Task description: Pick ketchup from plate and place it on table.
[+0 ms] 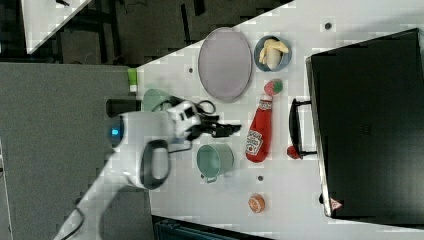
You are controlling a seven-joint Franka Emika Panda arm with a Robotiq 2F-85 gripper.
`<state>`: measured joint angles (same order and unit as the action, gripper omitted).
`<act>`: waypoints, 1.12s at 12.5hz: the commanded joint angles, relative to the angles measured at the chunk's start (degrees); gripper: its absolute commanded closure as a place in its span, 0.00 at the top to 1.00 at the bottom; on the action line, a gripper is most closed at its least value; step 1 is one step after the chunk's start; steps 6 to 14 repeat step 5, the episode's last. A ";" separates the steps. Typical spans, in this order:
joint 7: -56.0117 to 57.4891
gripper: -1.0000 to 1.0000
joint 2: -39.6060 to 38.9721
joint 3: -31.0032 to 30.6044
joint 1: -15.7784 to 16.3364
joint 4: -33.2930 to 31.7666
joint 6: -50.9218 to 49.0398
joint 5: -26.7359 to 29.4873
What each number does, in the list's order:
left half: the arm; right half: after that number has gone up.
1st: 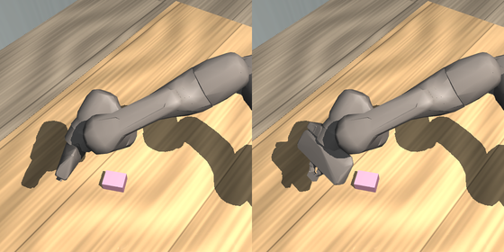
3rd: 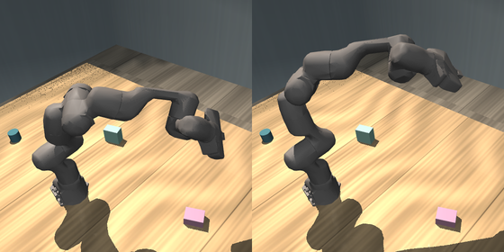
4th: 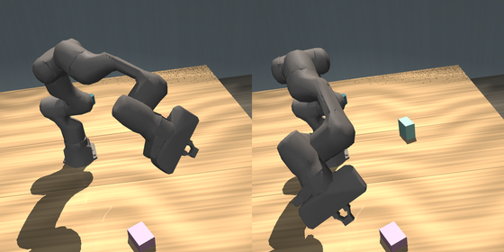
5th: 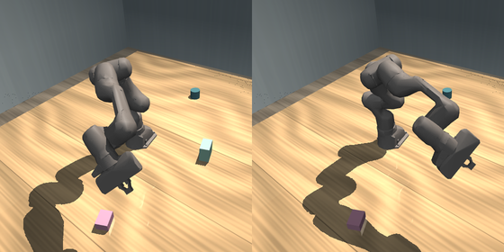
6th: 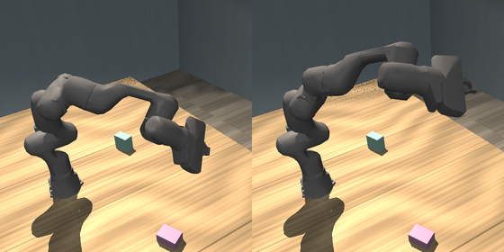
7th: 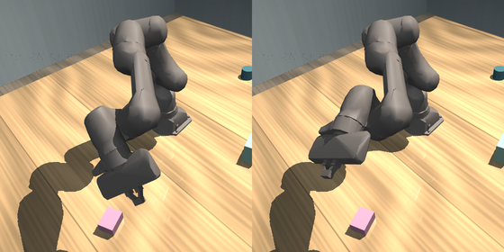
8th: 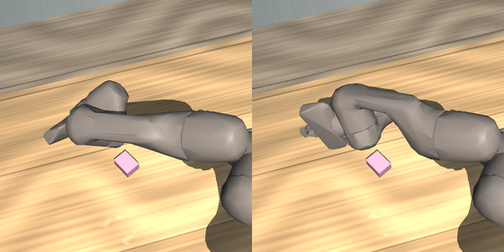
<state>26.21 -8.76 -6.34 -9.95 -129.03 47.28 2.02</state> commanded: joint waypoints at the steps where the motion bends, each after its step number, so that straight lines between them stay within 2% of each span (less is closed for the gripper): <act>1: -10.18 1.00 5.19 -0.68 0.35 8.01 -7.77 0.03; 5: -22.58 1.00 6.88 -1.37 0.39 18.09 -22.86 0.02; 14: -22.58 1.00 6.88 -1.37 0.39 18.09 -22.86 0.02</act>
